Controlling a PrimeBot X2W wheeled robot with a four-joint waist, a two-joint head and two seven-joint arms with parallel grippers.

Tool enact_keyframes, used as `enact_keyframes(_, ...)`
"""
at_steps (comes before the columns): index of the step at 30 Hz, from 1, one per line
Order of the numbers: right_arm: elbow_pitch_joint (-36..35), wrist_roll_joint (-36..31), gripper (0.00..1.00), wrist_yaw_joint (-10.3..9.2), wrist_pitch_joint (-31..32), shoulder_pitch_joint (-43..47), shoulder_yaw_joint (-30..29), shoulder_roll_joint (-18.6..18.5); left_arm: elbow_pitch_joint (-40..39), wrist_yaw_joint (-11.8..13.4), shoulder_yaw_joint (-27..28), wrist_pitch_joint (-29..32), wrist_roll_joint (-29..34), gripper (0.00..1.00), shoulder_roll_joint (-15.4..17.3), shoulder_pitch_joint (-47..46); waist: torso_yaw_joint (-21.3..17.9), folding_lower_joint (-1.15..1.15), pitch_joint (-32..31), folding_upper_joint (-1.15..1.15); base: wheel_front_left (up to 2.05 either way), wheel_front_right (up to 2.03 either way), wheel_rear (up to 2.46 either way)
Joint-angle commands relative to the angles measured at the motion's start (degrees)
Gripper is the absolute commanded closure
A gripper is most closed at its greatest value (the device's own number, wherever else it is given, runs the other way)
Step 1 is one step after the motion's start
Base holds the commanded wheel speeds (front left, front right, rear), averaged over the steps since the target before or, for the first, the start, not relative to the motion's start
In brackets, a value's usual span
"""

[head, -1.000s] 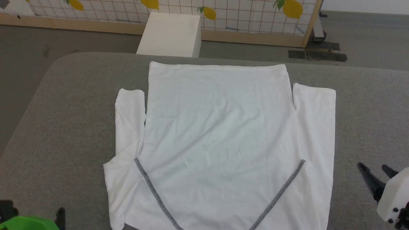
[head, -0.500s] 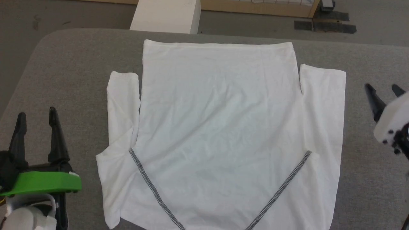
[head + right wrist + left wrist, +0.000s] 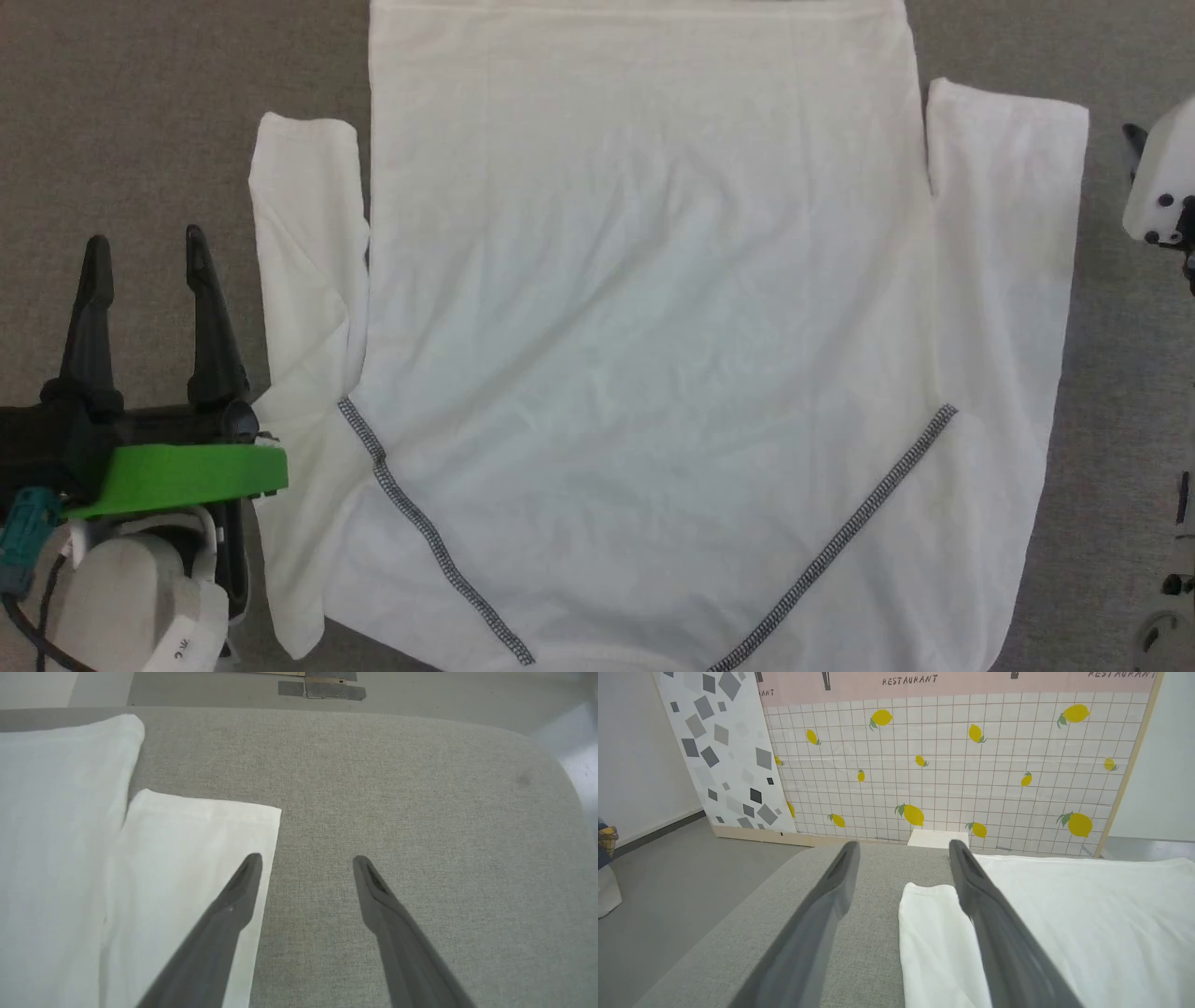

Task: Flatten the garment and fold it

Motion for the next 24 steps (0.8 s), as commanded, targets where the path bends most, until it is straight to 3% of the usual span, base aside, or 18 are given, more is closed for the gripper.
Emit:
enact_keyframes(1, 0.85, -1.28, 0.0, -0.09, 0.12, -0.95, -0.47, -0.28, -0.13, -0.56, 0.3, -0.25, 0.45, 0.0, -0.72, -0.87, 1.84, -0.01, 3.77, 0.0, 0.0, 0.0, 0.0)
enact_keyframes(12, 6.83, -3.2, 0.0, -0.09, -2.07, -3.32, -0.28, 0.85, 0.64, -3.29, 2.58, -0.26, 2.66, 0.0, -5.01, -0.82, 2.8, -0.01, 6.42, 0.0, 0.0, 0.0, 0.0)
enact_keyframes(13, 7.76, -3.3, 0.11, -0.09, -1.01, -3.26, -0.8, 0.73, 0.81, -3.57, 2.69, -0.26, 2.94, 0.0, -5.34, -0.87, 2.83, -0.01, 6.26, 0.0, 0.0, 0.0, 0.0)
enact_keyframes(14, 8.37, -3.31, 0.7, -0.09, -0.04, -3.26, -1.0, 0.73, 0.93, -3.81, 2.78, -0.26, 3.06, 0.0, -5.66, -0.89, 2.83, -0.01, 6.08, 0.0, 0.0, 0.0, 0.0)
enact_keyframes(15, 8.75, -3.0, 1.0, -0.09, 0.79, -3.42, -1.42, 0.79, 1.16, -4.06, 2.99, -0.27, 3.09, 0.0, -6.07, -0.82, 2.78, -0.01, 5.79, 0.0, 0.0, 0.0, 0.0)
enact_keyframes(24, 4.85, 5.63, 1.0, -0.09, -2.29, -2.24, -5.54, -1.98, 2.95, -5.62, 4.65, -0.27, 4.0, 0.0, -8.48, 0.76, 1.54, -0.01, -0.24, 0.0, 0.0, 0.0, 0.0)
